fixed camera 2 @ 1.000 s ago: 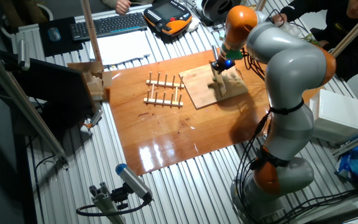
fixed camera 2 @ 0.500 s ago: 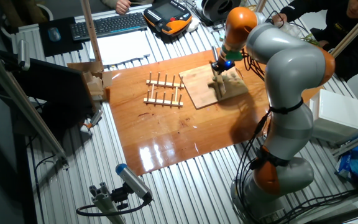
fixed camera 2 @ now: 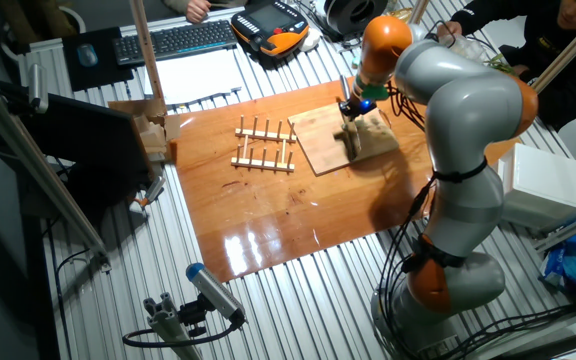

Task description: Chop the scallions

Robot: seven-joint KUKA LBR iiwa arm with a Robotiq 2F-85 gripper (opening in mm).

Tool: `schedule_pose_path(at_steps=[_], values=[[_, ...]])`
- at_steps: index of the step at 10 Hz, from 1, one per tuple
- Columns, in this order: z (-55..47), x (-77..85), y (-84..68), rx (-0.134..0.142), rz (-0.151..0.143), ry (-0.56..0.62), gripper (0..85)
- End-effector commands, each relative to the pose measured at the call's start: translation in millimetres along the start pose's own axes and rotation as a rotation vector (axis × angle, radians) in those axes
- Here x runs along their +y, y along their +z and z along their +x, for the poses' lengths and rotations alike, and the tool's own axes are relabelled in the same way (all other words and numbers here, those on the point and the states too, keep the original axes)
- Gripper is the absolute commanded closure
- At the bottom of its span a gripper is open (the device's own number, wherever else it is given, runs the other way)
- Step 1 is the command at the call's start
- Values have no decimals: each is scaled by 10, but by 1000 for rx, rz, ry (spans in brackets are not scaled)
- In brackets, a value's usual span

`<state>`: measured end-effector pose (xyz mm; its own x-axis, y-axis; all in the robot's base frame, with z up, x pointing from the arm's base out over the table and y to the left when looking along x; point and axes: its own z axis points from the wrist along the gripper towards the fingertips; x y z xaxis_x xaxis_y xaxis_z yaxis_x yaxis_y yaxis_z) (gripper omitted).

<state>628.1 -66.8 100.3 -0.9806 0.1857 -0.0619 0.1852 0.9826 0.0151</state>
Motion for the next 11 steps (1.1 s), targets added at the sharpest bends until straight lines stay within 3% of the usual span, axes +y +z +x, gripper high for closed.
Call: schedule_pose_path(at_steps=[1, 11], values=[[9, 2, 28, 0, 0, 1, 850], [37, 32, 100, 18, 1, 31, 850]])
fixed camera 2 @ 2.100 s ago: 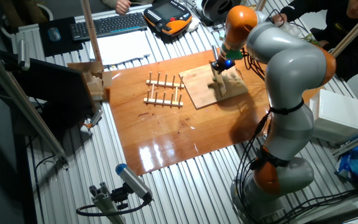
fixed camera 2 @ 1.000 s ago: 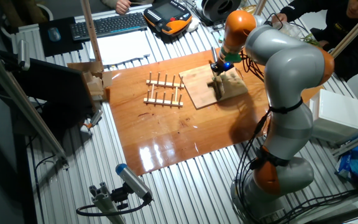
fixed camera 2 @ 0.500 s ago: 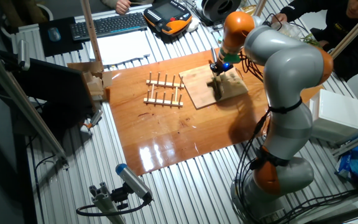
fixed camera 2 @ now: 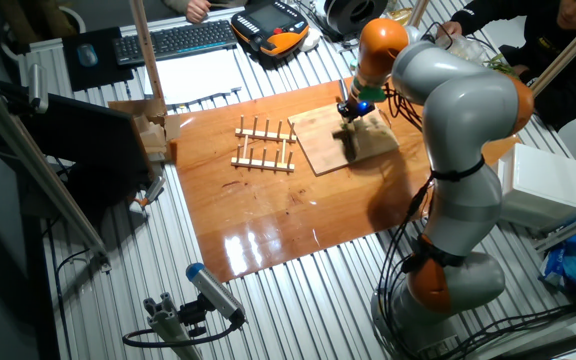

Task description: Chop the scallions

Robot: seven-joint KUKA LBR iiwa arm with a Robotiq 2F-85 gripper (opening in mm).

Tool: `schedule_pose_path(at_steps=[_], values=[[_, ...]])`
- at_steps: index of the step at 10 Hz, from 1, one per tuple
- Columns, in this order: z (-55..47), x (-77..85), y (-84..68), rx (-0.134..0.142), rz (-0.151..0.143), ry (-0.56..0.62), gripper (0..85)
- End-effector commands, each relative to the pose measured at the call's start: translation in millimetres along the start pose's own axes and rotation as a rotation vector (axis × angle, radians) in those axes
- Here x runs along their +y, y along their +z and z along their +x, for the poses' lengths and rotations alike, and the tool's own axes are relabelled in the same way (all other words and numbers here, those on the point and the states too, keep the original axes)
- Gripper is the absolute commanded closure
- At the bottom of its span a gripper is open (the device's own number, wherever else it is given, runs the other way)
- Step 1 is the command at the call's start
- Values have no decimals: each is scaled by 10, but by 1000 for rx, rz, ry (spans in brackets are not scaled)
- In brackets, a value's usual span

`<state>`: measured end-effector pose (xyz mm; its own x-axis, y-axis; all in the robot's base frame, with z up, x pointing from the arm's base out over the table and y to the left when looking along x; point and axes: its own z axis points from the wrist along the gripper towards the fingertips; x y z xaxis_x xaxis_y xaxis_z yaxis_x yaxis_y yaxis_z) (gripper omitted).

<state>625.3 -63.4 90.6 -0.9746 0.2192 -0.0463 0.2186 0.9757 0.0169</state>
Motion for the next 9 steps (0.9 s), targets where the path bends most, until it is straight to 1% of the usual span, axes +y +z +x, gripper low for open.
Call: schedule_pose_path(at_steps=[1, 2, 3, 5, 6, 7, 9], values=[[40, 17, 14, 0, -5, 4, 850], [74, 25, -6, -1, -6, 8, 850], [99, 37, -35, -2, 1, 12, 850], [150, 65, -37, -6, 8, 22, 850], [167, 72, -50, -1, 3, 26, 850], [178, 73, -90, 8, 4, 26, 850], [200, 67, -184, 30, -10, 37, 850]])
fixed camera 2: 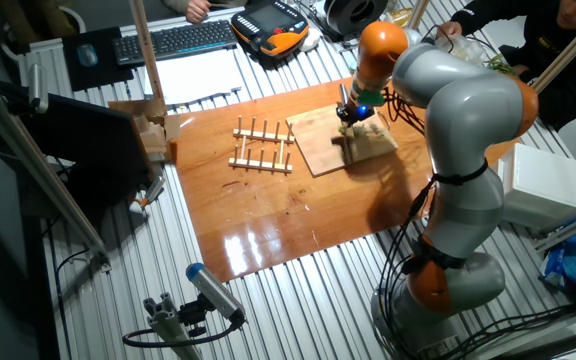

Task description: Chop the scallions

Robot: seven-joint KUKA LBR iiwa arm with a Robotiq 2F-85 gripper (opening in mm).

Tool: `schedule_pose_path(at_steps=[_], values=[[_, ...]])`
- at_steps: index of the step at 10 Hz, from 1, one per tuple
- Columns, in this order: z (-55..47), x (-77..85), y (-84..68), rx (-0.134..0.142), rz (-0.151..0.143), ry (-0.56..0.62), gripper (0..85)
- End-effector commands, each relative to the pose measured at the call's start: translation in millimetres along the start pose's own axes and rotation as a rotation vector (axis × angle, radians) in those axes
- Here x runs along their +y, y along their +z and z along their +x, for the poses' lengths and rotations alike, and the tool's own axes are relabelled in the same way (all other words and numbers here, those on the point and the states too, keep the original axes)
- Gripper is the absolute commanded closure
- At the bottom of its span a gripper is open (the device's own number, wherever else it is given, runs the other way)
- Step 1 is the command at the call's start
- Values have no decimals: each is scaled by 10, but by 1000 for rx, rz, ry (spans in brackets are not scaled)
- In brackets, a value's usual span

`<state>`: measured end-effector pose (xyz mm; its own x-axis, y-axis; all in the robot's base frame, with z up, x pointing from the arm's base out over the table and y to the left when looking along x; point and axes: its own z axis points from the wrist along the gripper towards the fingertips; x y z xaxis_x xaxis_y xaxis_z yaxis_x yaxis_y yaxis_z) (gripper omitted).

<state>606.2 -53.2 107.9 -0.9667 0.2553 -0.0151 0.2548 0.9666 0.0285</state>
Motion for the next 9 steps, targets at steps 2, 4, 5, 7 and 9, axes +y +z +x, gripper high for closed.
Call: schedule_pose_path(at_steps=[2, 4, 5, 7, 9], values=[[0, 3, -57, 6, 2, 2, 850], [-33, -15, -189, 19, 7, 7, 850], [-54, -21, -228, 18, 15, 7, 850], [-116, -74, -227, 14, 19, -8, 850], [-136, -94, -196, 6, 21, -9, 850]])
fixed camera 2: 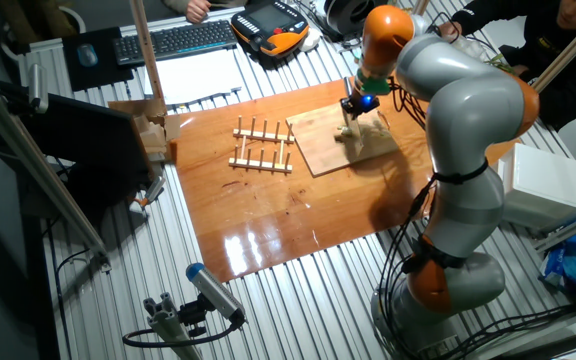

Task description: Chop the scallions

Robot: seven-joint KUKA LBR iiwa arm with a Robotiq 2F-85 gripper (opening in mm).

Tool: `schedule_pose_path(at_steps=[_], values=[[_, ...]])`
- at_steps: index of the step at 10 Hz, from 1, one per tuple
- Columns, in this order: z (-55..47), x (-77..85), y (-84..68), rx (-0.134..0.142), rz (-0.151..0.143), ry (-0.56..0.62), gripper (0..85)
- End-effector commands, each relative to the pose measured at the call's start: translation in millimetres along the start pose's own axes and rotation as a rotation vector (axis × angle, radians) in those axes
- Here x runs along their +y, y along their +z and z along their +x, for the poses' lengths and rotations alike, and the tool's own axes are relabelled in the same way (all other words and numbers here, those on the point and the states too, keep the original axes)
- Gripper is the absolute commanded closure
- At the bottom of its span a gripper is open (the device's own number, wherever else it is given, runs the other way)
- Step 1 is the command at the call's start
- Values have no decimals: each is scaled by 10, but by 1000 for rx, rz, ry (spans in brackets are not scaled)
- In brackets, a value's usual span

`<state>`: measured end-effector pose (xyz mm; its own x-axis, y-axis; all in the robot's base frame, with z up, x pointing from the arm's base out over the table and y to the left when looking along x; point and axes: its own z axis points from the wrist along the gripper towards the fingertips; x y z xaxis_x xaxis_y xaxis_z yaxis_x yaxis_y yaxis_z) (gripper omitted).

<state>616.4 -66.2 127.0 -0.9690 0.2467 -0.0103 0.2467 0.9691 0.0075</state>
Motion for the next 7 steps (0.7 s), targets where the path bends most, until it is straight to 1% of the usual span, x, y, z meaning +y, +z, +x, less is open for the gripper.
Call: schedule_pose_path(at_steps=[1, 3, 7], values=[[-5, -7, 14, -4, 1, -1, 850], [-10, -16, 29, -10, 12, 9, 850], [-8, -41, 133, -15, 7, 15, 850]])
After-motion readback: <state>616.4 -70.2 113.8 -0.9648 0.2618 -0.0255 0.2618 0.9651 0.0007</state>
